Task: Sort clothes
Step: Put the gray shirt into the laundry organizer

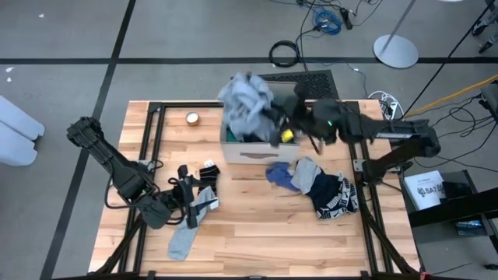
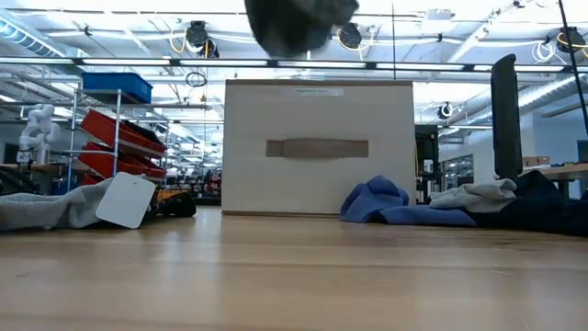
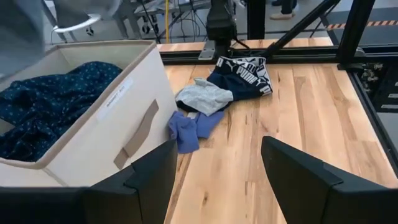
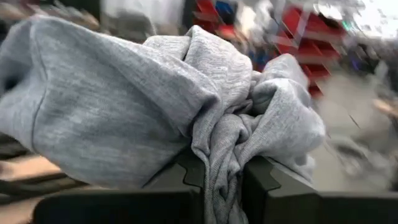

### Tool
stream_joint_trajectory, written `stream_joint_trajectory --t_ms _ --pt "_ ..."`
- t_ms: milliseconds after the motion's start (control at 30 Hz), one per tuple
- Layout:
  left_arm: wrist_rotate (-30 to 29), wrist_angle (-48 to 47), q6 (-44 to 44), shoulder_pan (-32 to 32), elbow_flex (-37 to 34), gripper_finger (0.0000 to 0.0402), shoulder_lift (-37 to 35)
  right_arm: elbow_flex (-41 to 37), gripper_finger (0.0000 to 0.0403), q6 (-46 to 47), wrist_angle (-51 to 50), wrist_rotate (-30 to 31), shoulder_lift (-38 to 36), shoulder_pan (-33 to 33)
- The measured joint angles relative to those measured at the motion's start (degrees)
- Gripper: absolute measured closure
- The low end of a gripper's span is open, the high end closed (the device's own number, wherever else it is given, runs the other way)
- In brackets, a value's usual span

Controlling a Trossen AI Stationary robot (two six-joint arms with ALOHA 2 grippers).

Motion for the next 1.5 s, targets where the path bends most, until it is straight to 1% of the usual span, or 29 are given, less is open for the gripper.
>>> stream_joint_trajectory --t_ms 167,233,300,433,567,733,833,1067,1267,1333,1433,1500 --pt "0.12 -2.75 0.41 0.16 0.0 0.0157 0.0 0.0 0.0364 5.81 -8.54 -6.26 0.5 -10.07" --pt "0.25 -2.88 2.17 1.01 0.0 0.0157 0.0 0.0 0.0364 7.23 -10.35 -8.35 1.39 -13.28" --pt "0.27 -2.63 4.18 2.24 0.0 0.0157 0.0 0.0 0.0362 8.25 -12.47 -10.47 2.45 -15.96" --pt "0.29 -1.83 6.84 5.89 0.0 0.0157 0.0 0.0 0.0361 9.18 -13.41 -14.76 5.46 -19.29" --pt "1.21 -2.07 7.33 9.9 0.0 0.0157 0.0 0.0 0.036 9.11 -14.18 -15.13 9.57 -20.75" --pt "5.11 -2.78 7.26 13.34 0.0 0.0157 0.0 0.0 0.0359 8.82 -14.17 -16.33 14.91 -21.99" --pt "6.28 -3.64 7.25 14.31 0.0 0.0157 0.11 0.0 0.0358 8.65 -14.11 -16.33 18.05 -22.75" --pt "6.45 -5.19 7.26 15.37 0.0 0.0157 0.15 0.0 0.0358 8.63 -14.06 -16.51 25.29 -23.7" --pt "6.46 -5.4 7.33 16.41 0.0 0.0157 0.15 0.0 0.0358 8.63 -16.37 -16.53 28.65 -23.79" --pt "6.49 -5.6 7.33 16.79 0.02 0.0157 0.15 0.0 0.0358 8.8 -18.85 -18.07 28.79 -23.84" --pt "7.3 -5.96 7.34 17.34 0.02 0.0157 0.15 0.02 0.0358 8.96 -23.77 -22.43 28.67 -23.96" --pt "7.66 -6.04 7.64 17.71 0.02 0.0157 0.15 0.02 0.0358 8.98 -26.44 -23.7 28.49 -23.96"
